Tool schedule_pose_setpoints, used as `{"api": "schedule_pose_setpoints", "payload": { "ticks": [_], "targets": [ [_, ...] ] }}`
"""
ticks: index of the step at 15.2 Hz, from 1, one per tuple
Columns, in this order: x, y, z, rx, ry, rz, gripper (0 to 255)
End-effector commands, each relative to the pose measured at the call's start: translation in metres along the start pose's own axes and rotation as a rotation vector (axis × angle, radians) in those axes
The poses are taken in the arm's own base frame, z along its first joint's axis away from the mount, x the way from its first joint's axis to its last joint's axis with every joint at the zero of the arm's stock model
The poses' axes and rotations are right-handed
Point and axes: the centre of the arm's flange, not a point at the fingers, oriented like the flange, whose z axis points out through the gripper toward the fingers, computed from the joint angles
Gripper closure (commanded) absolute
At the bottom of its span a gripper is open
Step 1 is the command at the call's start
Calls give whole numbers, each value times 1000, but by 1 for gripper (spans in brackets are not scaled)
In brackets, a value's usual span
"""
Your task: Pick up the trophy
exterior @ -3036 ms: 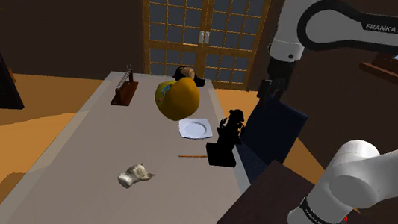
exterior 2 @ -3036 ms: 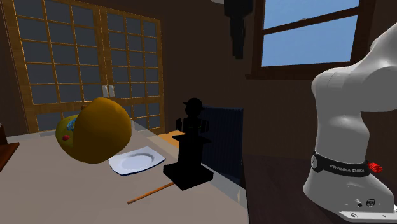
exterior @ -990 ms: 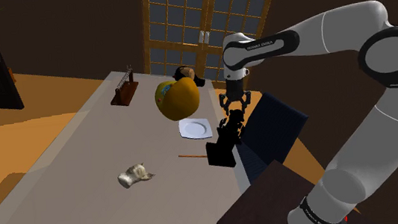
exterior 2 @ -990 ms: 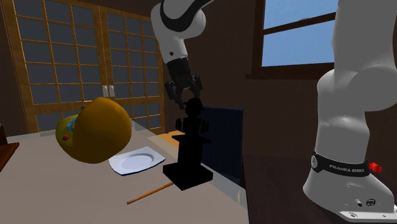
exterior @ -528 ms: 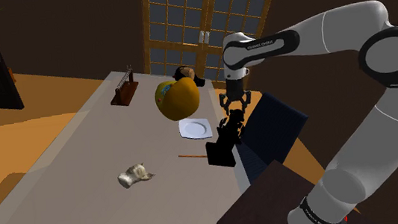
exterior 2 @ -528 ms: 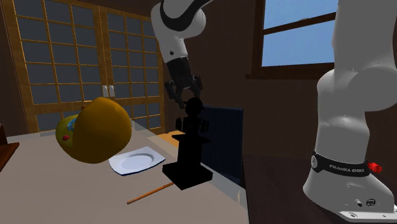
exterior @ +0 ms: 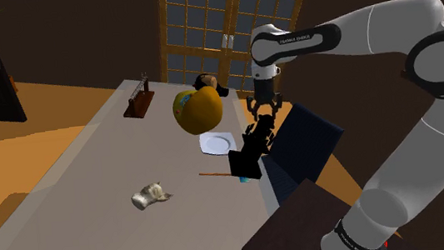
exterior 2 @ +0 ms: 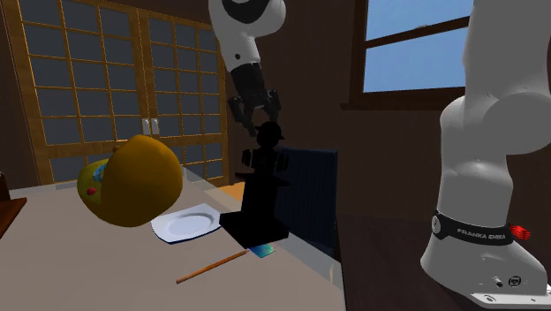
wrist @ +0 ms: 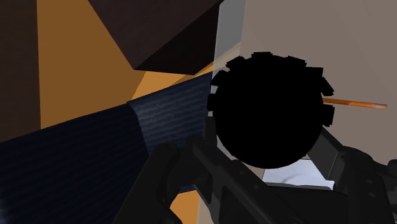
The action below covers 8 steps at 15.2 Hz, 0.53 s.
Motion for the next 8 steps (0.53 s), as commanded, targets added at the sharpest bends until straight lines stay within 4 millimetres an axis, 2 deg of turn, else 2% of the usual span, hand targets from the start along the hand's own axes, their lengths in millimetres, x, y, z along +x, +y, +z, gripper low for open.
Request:
{"api": "schedule_pose_setpoints", "payload": {
  "ticks": [1,6,8],
  "targets": [
    [-2,3,-12,1,2,0,255],
    [-8,8,-37,1,2,0,255],
    [-8,8,-38,1,2,0,255]
  ]
}}
